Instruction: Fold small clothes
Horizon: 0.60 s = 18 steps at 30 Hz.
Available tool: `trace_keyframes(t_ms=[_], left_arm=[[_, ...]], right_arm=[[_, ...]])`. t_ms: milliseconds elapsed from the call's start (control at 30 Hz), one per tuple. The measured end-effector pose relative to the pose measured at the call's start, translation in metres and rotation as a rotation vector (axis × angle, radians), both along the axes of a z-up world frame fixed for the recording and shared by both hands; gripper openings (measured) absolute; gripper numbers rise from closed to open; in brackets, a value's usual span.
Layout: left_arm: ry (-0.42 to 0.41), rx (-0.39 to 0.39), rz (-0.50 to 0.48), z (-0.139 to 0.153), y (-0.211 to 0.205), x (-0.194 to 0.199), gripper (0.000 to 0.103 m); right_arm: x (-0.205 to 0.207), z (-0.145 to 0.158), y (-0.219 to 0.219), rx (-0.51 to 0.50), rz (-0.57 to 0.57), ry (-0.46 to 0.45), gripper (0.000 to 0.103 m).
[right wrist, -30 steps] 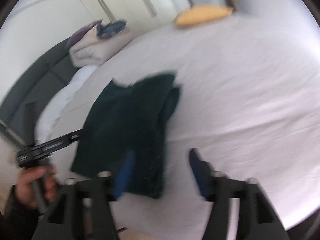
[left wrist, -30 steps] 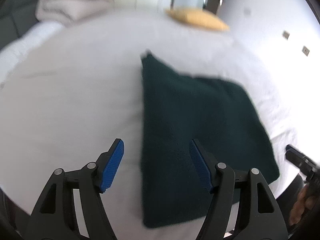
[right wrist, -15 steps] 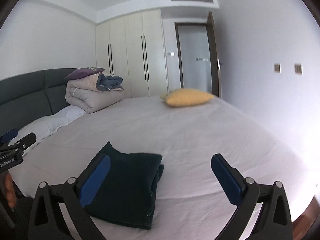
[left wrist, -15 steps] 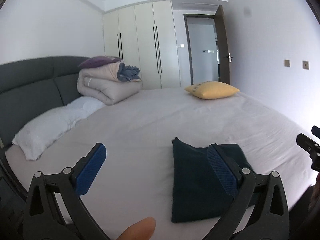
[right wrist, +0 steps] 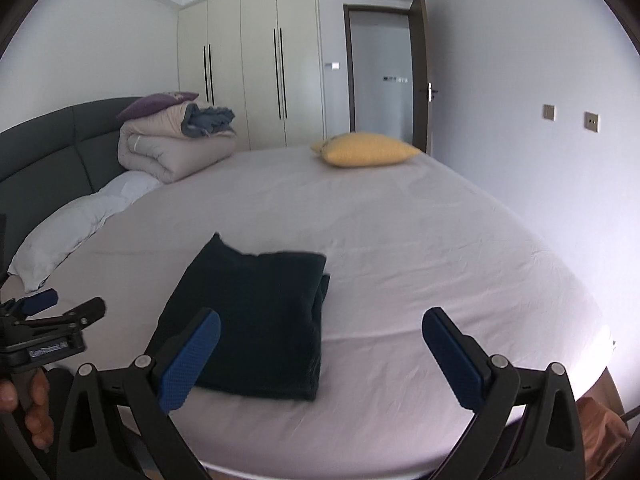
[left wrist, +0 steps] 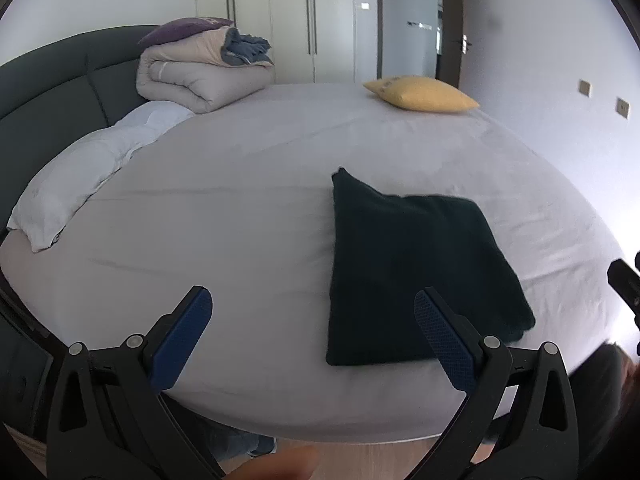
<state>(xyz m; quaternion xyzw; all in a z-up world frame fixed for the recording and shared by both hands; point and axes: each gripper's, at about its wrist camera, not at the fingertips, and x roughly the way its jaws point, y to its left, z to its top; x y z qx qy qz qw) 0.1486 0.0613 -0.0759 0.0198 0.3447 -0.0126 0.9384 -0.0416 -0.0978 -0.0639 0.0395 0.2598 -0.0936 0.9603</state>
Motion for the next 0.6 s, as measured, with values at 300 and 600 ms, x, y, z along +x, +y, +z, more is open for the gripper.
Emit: trace_keyframes(t_ms=[300,600], left_arm=[[0.051,-0.028,-0.022,-0.012,-0.001,0.0,0.103],[0.069,-0.026,-0.014,-0.018,0.001,0.005,0.103]], right_arm=[[0.004,-0.01,0.005,-0.014,-0.002,0.062,0.103],[0.007,-0.017,0.006,-0.017,0.006,0.091,0.103]])
